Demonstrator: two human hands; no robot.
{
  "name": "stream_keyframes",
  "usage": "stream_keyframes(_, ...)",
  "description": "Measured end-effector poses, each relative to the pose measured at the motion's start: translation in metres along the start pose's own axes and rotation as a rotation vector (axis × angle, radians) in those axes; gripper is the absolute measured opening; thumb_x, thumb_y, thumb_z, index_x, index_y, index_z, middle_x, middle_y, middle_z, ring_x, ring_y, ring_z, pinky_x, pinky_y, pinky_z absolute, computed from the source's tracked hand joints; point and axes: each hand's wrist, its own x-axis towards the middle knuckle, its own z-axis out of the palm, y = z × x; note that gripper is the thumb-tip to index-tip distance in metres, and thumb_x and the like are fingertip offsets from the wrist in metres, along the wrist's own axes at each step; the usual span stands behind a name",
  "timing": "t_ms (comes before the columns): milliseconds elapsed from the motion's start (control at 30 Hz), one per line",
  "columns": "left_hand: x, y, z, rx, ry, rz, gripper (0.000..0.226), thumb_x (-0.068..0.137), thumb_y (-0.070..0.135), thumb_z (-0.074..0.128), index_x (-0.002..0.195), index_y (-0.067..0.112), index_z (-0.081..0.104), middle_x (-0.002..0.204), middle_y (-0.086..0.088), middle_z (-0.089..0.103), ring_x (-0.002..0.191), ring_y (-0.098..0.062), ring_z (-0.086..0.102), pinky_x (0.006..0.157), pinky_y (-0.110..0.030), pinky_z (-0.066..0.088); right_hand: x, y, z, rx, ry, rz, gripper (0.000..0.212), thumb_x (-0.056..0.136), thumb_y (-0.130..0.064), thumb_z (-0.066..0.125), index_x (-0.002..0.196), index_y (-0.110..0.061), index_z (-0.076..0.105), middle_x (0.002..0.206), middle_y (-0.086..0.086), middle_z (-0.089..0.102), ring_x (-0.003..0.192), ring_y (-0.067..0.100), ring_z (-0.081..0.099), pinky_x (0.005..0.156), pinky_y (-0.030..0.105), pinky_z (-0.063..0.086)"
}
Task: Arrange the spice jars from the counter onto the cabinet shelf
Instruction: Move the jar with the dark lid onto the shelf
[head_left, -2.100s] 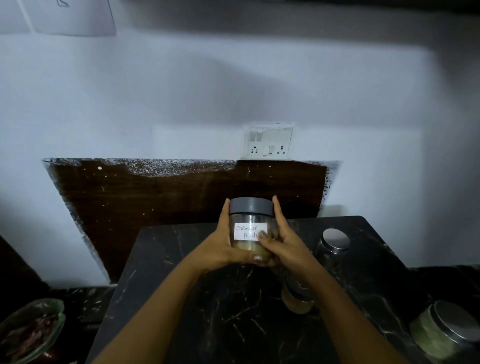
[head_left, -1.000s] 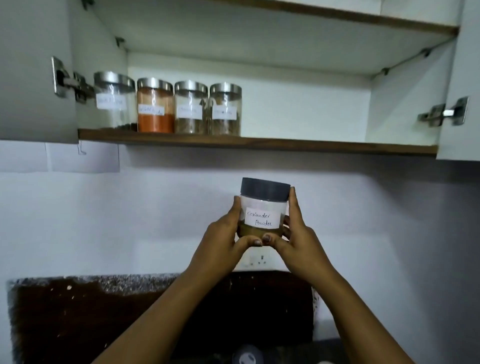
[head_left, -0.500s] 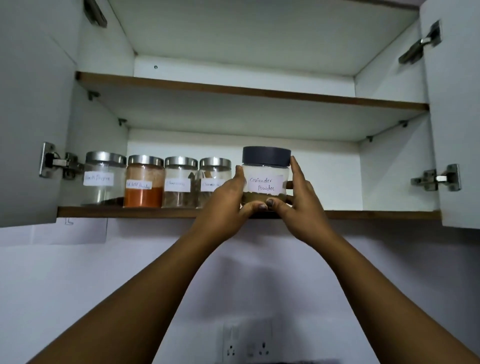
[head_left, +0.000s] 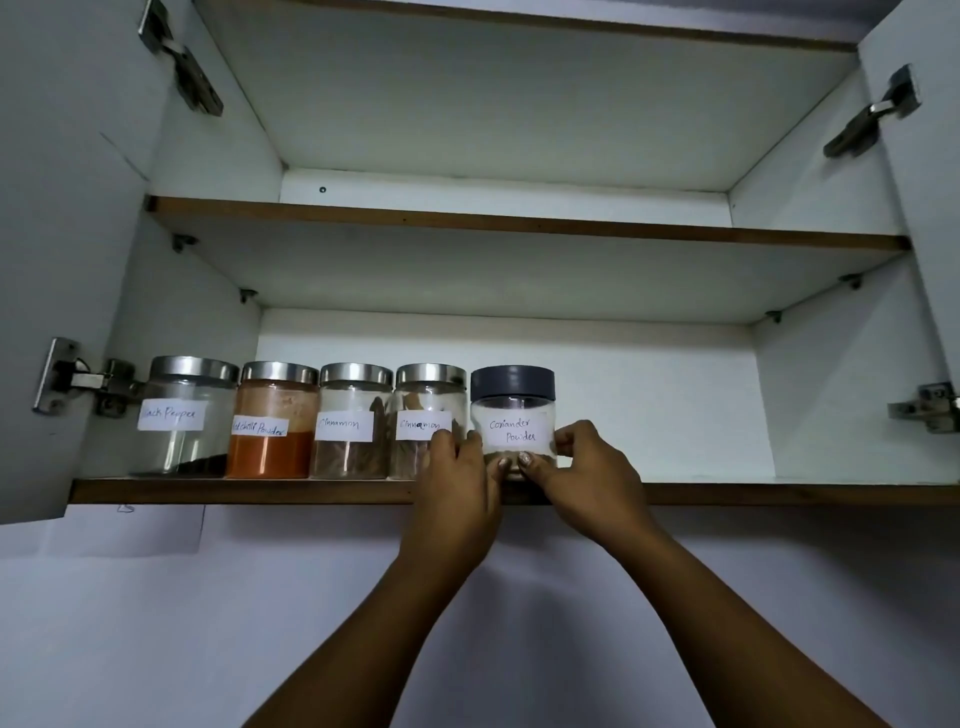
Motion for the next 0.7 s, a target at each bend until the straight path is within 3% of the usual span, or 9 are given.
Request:
stream_keyframes(100, 0.006, 0.002, 0.007, 0.023, 0.042, -0.048, 0.033, 0.095, 0.024, 0.046, 0.120, 0.003, 0.052, 0.113, -0.016, 0.051, 0.101, -0.028, 0.049, 0.084, -0.034, 0.041, 0.007, 0.000, 0.006, -0.078, 0.005, 0.011, 0.043, 0.087, -0.048, 0.056, 0.115, -0.018, 0.046, 0.118, 0.000, 0.062, 0.106, 0.023, 0.059, 0.083, 0.031, 0.044)
stream_keyframes(200, 0.011, 0.002, 0.011, 0.033, 0.059, -0.050, 0.035, 0.094, 0.021, 0.047, 0.124, 0.003, 0.048, 0.115, -0.015, 0.052, 0.104, -0.027, 0.049, 0.086, -0.034, 0.041, 0.012, -0.001, 0.011, -0.159, 0.003, -0.005, 0.040, 0.088, -0.048, 0.052, 0.113, -0.018, 0.043, 0.115, 0.002, 0.063, 0.106, 0.025, 0.059, 0.091, 0.038, 0.043)
stream_keyframes(367, 0.014, -0.001, 0.016, 0.046, 0.065, -0.059, 0.031, 0.093, 0.021, 0.050, 0.119, 0.004, 0.049, 0.114, -0.013, 0.053, 0.103, -0.026, 0.049, 0.085, -0.032, 0.040, 0.017, 0.000, 0.016, -0.265, -0.032, -0.022, 0.041, 0.090, -0.047, 0.046, 0.116, -0.016, 0.040, 0.111, 0.004, 0.065, 0.106, 0.029, 0.059, 0.089, 0.039, 0.035)
stream_keyframes(467, 0.015, -0.002, 0.017, 0.046, 0.059, -0.074, 0.026, 0.092, 0.013, 0.053, 0.115, 0.004, 0.049, 0.112, -0.013, 0.053, 0.100, -0.026, 0.049, 0.081, -0.032, 0.040, 0.016, 0.001, 0.019, -0.276, -0.036, -0.038, 0.053, 0.089, -0.050, 0.048, 0.125, -0.014, 0.034, 0.117, 0.006, 0.063, 0.110, 0.031, 0.057, 0.090, 0.040, 0.035)
stream_keyframes(567, 0.013, -0.001, 0.017, 0.077, 0.044, -0.077, 0.031, 0.088, 0.004, 0.055, 0.118, 0.002, 0.049, 0.115, -0.014, 0.052, 0.104, -0.027, 0.047, 0.084, -0.032, 0.040, 0.016, 0.003, 0.023, -0.186, -0.002, -0.063, 0.073, 0.085, -0.048, 0.057, 0.138, -0.012, 0.023, 0.130, 0.007, 0.053, 0.119, 0.029, 0.051, 0.095, 0.041, 0.036)
stream_keyframes(633, 0.006, 0.002, 0.013, 0.108, 0.040, -0.020, 0.027, 0.081, -0.002, 0.061, 0.106, 0.001, 0.054, 0.107, -0.015, 0.055, 0.096, -0.029, 0.050, 0.076, -0.031, 0.039, 0.013, 0.005, 0.024, -0.159, -0.002, -0.110, 0.084, 0.083, -0.045, 0.062, 0.145, -0.013, 0.014, 0.140, 0.010, 0.042, 0.126, 0.029, 0.044, 0.102, 0.041, 0.036)
stream_keyframes(700, -0.004, 0.004, 0.011, 0.152, 0.003, 0.067, 0.034, 0.060, -0.006, 0.073, 0.089, 0.004, 0.057, 0.091, -0.014, 0.059, 0.079, -0.028, 0.055, 0.064, -0.029, 0.040, 0.005, 0.007, 0.024, -0.210, -0.047, -0.164, 0.090, 0.083, -0.043, 0.062, 0.148, -0.016, 0.006, 0.151, 0.018, 0.024, 0.134, 0.035, 0.033, 0.111, 0.042, 0.030)
